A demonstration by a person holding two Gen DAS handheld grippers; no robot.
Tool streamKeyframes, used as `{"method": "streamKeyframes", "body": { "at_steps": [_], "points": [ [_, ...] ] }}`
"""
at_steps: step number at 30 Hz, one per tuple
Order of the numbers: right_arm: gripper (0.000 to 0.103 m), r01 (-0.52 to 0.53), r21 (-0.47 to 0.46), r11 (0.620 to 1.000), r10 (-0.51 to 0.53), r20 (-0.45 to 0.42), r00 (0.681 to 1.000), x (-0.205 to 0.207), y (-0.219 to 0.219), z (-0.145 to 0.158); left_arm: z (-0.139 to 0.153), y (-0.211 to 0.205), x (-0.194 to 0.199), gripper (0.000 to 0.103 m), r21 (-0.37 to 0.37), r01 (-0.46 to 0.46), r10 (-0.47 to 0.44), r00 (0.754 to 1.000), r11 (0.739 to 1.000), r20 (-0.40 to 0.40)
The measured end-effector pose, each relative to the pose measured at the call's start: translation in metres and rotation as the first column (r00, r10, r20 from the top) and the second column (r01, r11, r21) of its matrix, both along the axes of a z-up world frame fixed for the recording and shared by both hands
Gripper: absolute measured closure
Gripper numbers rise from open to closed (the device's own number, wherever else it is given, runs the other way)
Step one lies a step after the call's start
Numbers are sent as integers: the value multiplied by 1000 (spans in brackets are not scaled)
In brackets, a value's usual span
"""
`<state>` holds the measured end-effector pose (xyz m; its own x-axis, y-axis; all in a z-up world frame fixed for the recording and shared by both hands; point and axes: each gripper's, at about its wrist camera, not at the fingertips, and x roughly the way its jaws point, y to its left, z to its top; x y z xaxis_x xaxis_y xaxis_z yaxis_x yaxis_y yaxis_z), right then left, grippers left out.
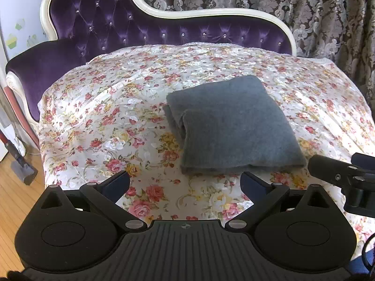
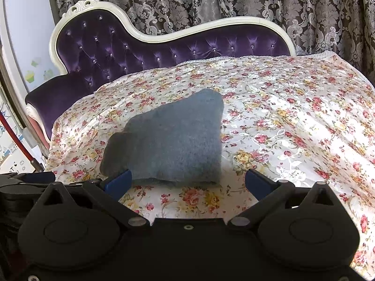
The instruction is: Fold small clothes
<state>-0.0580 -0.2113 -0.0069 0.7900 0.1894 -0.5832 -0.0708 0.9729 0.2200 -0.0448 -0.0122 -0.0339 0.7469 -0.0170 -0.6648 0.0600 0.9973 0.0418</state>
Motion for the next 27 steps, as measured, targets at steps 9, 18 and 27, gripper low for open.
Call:
{"method": "streamKeyframes", "body": {
  "at_steps": [9,18,27],
  "points": [
    [1,-5,16,1000,5,-15,1000,2,0,-2,-2,1,1,1,-5,0,0,1000,1000,-8],
    [1,-4,27,1000,5,-32,999,4,-1,-4,-6,0,5,1,-10,4,-4,1000,1000,-26],
    [1,-5,36,999,7,-58,998,10,-1,-9,-8,0,8,1,-10,3,-4,1000,1000,-19]
  ]
}}
